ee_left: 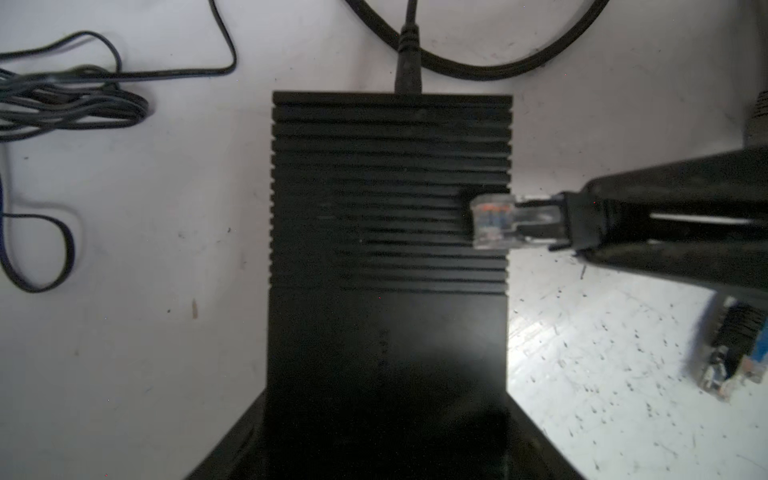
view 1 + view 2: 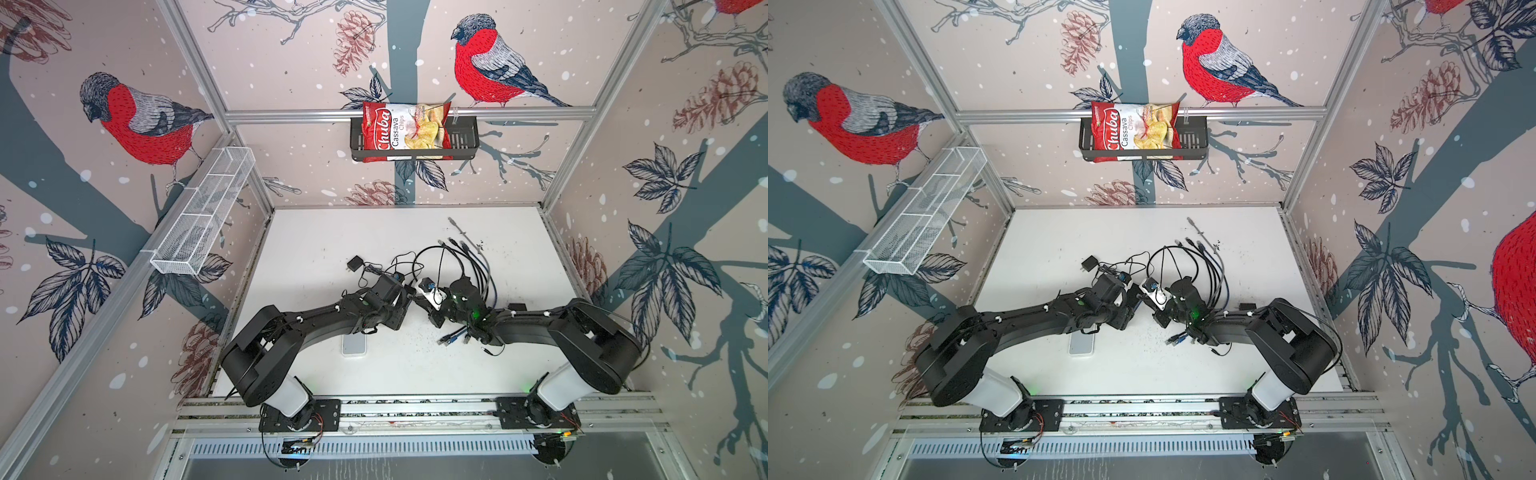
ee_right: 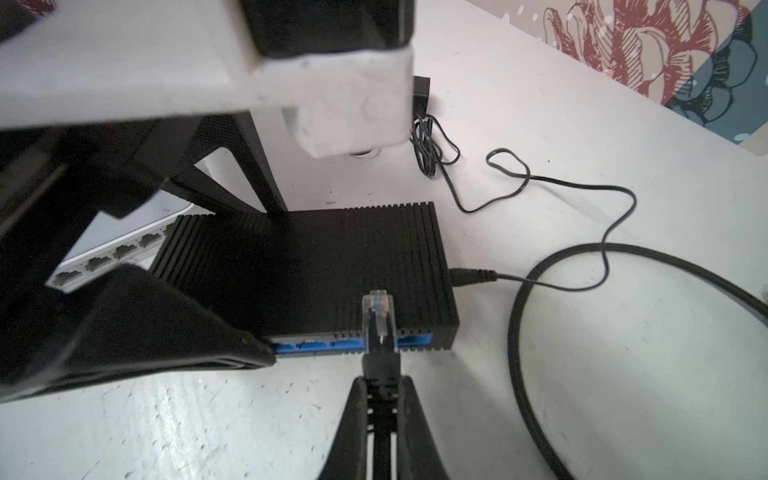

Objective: Insert the plug into the switch port
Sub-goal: 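Align the plug with a blue port on the switch using the right gripper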

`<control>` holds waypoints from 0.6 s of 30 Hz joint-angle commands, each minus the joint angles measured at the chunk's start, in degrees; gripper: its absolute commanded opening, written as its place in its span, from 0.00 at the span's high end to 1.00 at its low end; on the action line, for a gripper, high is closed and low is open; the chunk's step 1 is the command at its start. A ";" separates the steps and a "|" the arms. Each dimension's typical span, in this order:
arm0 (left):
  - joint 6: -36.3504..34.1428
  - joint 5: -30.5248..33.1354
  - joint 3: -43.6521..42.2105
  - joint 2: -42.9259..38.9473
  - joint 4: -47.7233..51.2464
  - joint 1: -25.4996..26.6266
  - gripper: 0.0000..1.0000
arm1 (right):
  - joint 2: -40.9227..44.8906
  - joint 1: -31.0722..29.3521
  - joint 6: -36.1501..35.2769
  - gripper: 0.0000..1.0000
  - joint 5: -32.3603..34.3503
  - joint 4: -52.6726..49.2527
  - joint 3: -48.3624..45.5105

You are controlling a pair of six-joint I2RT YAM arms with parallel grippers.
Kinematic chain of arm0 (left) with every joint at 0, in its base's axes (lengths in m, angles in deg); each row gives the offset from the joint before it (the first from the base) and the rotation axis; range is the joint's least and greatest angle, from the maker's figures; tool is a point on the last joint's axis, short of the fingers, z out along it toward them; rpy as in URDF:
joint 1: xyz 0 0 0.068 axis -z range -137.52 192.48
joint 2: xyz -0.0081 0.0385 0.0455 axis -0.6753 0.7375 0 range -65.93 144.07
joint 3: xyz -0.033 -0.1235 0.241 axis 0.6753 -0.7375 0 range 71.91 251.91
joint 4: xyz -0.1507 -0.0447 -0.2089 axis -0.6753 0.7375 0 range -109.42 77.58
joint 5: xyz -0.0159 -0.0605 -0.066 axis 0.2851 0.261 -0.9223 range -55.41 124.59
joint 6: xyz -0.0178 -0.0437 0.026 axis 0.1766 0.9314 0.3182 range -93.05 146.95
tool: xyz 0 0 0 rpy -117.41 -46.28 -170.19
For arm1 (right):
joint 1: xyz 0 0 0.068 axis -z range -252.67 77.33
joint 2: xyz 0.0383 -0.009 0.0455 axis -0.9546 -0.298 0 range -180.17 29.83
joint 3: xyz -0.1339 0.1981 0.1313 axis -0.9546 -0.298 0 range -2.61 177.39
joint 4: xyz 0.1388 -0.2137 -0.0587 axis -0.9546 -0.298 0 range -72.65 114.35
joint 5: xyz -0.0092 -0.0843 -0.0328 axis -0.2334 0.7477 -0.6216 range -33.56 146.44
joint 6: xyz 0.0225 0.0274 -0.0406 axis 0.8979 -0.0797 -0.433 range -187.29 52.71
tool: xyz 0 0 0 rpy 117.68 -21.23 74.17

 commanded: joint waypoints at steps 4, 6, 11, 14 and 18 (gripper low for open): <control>-0.27 1.58 0.60 -0.11 -2.05 -0.15 0.61 | 4.58 -0.03 0.53 1.00 1.92 0.17 -3.02; -0.22 1.51 0.52 -0.40 -2.07 -0.14 0.61 | 4.94 -0.04 0.22 1.00 2.48 -0.43 -3.39; -0.36 0.69 -0.21 -1.52 -2.85 -0.15 0.61 | 3.62 -0.11 -0.05 1.00 2.32 -0.32 -3.22; -0.44 0.13 -0.33 -1.99 -2.95 -0.16 0.61 | 2.44 -0.36 0.49 1.00 2.29 0.61 -2.79; -0.42 -0.88 -0.67 -1.82 -3.24 -0.07 0.61 | 1.78 -0.51 0.70 1.00 1.43 1.85 -2.34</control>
